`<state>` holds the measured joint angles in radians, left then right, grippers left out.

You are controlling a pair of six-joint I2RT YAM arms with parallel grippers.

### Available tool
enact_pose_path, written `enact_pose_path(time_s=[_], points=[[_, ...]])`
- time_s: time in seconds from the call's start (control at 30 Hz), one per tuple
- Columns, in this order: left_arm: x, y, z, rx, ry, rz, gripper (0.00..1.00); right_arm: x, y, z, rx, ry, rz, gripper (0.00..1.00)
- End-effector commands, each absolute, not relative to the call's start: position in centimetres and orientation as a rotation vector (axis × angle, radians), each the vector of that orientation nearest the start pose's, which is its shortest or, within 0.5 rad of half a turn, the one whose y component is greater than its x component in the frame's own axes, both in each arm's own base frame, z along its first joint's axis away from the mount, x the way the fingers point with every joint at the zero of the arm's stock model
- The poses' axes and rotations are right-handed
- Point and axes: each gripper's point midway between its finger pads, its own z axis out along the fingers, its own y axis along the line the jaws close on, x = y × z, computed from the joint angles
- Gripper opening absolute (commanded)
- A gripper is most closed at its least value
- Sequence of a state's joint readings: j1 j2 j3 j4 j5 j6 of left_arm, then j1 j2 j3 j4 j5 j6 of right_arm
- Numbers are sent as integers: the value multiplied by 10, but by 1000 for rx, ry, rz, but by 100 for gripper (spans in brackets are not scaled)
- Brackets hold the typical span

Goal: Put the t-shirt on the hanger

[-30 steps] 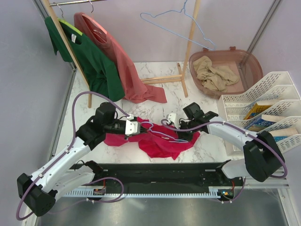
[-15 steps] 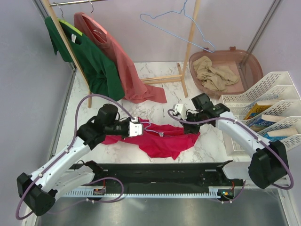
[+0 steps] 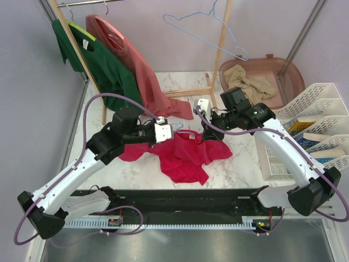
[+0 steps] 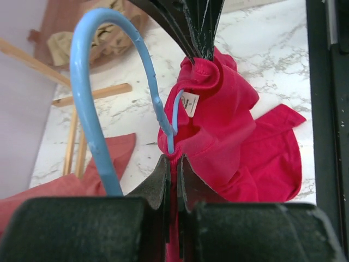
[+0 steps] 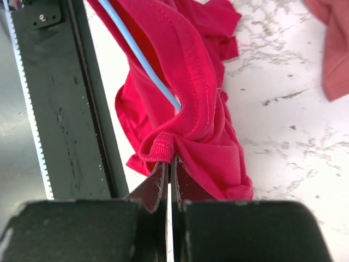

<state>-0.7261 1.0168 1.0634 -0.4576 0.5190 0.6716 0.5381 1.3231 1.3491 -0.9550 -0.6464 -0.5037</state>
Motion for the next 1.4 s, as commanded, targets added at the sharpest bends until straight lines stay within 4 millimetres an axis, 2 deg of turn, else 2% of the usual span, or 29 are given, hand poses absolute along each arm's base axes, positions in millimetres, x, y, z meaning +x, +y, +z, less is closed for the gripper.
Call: enact_pose_path(time_s=[0.0, 0.07, 0.13, 0.2, 0.23, 0.3, 0.33, 0.37, 0.43, 0.47, 0.53, 0.57, 0.63, 0.7, 0.87, 0.97, 1.07, 1.23, 1.37], points=[[206, -257, 337, 1357, 1184, -505, 2, 233, 220, 258, -1373, 1949, 638, 0], [203, -248, 342, 1338, 1190, -482, 2, 240, 206, 266, -1358, 1947, 539, 0], [206, -236, 335, 1329, 1263, -432, 2, 249, 191, 272, -1309, 1965, 451, 0], [208, -226, 331, 1331, 1291, -373, 2, 252, 185, 292, -1276, 1923, 412, 0], [207, -218, 321, 1355, 1332, -343, 2, 253, 180, 297, -1261, 1918, 385, 0], [200, -214, 314, 1446, 1306, -314, 2, 255, 178, 314, -1236, 1882, 358, 0], [185, -212, 299, 1530, 1330, -370, 2, 257, 178, 316, -1230, 1880, 351, 0], [177, -212, 295, 1571, 1316, -397, 2, 261, 178, 318, -1223, 1884, 342, 0], [166, -217, 296, 1603, 1296, -465, 2, 263, 180, 317, -1219, 1897, 348, 0], [167, -220, 299, 1588, 1303, -480, 2, 264, 185, 317, -1231, 1896, 374, 0], [176, -223, 311, 1516, 1336, -484, 2, 261, 188, 315, -1236, 1917, 405, 0], [185, -228, 328, 1453, 1289, -461, 2, 261, 189, 315, -1241, 1920, 416, 0], [192, -230, 341, 1370, 1292, -461, 2, 257, 191, 313, -1255, 1936, 437, 0], [191, -236, 353, 1341, 1264, -503, 2, 255, 193, 311, -1266, 1941, 450, 0], [199, -251, 354, 1296, 1291, -566, 2, 243, 200, 316, -1302, 1929, 493, 0], [209, -257, 360, 1237, 1283, -557, 2, 238, 203, 315, -1313, 1932, 514, 0], [210, -265, 367, 1219, 1261, -581, 2, 235, 206, 314, -1309, 1940, 526, 0], [197, -279, 379, 1225, 1176, -663, 2, 237, 217, 315, -1270, 1951, 573, 0], [180, -289, 371, 1301, 1135, -725, 2, 245, 225, 325, -1235, 1918, 577, 0]])
